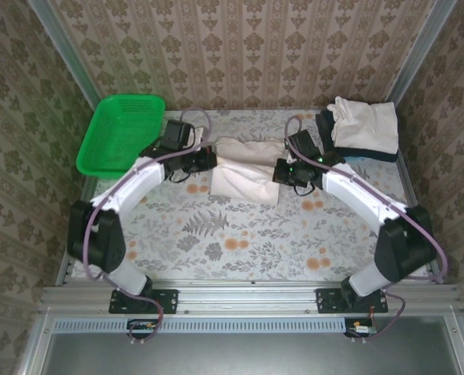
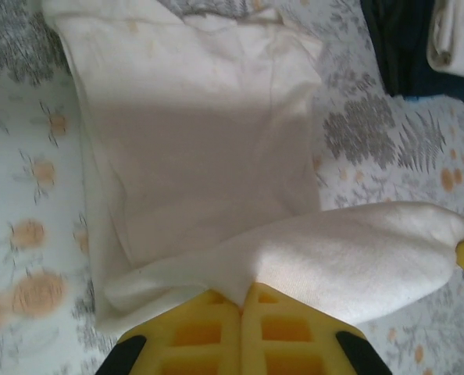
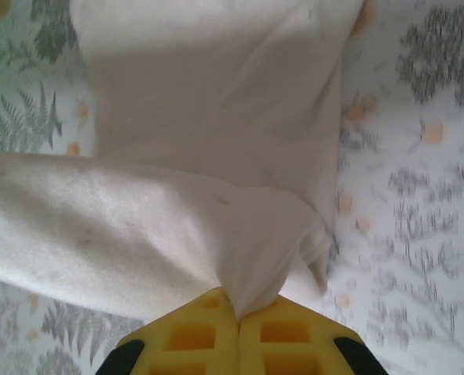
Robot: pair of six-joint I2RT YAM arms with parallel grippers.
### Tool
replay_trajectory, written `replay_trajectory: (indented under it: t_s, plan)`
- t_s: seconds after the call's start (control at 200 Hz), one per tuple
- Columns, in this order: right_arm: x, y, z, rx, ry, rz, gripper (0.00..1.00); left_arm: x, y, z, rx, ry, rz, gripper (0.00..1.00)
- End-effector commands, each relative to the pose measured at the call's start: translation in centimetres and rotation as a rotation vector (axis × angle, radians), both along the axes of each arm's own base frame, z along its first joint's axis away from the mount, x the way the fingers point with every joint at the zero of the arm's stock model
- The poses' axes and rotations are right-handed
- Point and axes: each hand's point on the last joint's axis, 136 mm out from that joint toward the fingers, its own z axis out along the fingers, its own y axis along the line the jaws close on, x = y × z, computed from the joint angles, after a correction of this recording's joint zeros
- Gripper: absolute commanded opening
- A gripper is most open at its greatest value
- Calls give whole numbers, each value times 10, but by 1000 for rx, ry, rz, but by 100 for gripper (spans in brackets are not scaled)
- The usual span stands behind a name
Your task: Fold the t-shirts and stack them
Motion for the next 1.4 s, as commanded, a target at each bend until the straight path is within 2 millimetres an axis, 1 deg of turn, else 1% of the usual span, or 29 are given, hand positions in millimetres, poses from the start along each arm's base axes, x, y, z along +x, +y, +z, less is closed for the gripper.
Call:
replay_trajectory:
  t_s: [0.0,0.03,0.115,0.165,0.285,0.315,0.4,0.51,0.62,0.67,0.725,0.77,0.795,0.84,0.845,0.85,0.87,0.885,0.945,0.975,1.015,1.035,1.14,1.225,1.255,1.28,1.32,1.35,1.395]
  plan:
    - [32,2,-1,17,-7,31,0,36,-9,2,-16,-16,-53,0]
    - [40,2,-5,22,2,30,0,45,-10,-8,-9,7,-51,0]
    - [62,1,-14,39,21,23,0,72,-11,-18,-24,32,-43,0]
    - [75,-3,-22,43,36,13,0,85,-10,-28,-26,60,-33,0]
    - [100,-5,-36,65,52,12,0,115,-7,-42,-33,79,-12,0]
    - [105,-5,-39,75,62,8,0,120,-5,-47,-48,103,-9,0]
    - [115,-2,-41,96,68,13,2,130,-5,-46,-53,108,-14,0]
    - [128,-7,-38,93,48,-12,3,144,0,-44,-38,90,0,0]
    - [139,-12,-38,97,43,-37,3,157,-1,-49,-41,111,-3,0]
    - [144,-12,-35,103,29,-36,6,160,-3,-52,-41,120,-7,2]
    - [149,-13,-38,99,22,-43,16,163,-4,-56,-38,126,-7,15]
    - [154,-15,-44,92,33,-49,10,167,-2,-62,-34,129,1,13]
    - [157,-16,-47,91,39,-51,10,169,-2,-65,-33,133,5,15]
    - [163,-17,-55,88,52,-58,16,171,0,-69,-30,145,11,20]
    - [164,-19,-56,88,55,-63,19,172,0,-69,-30,145,11,20]
    - [164,-19,-56,88,55,-63,19,172,0,-69,-30,145,11,20]
    - [166,-20,-58,87,58,-70,26,173,2,-69,-27,147,14,22]
    - [168,-21,-60,86,60,-74,29,174,3,-69,-24,148,17,25]
    - [175,-25,-63,96,65,-81,30,176,8,-66,-10,138,27,36]
    - [178,-27,-63,95,63,-87,34,177,11,-64,0,133,35,42]
    - [183,-30,-60,92,51,-95,41,178,16,-60,15,120,44,54]
    - [185,-31,-57,91,45,-98,43,178,19,-59,24,117,50,57]
    - [188,-38,-36,72,5,-113,46,176,27,-46,61,88,66,60]
    - [182,-40,-14,50,-64,-120,48,167,22,-39,91,49,44,60]
    - [176,-38,-12,39,-75,-121,47,165,18,-40,102,30,27,60]
    - [175,-33,-6,42,-111,-117,47,163,14,-42,113,18,15,60]
    - [170,-20,-4,52,-140,-88,46,159,5,-48,122,8,-11,60]
    - [166,-4,-7,69,-155,-49,45,158,-1,-55,123,7,-28,60]
    - [164,10,-16,89,-145,-21,41,158,-7,-66,118,19,-43,56]
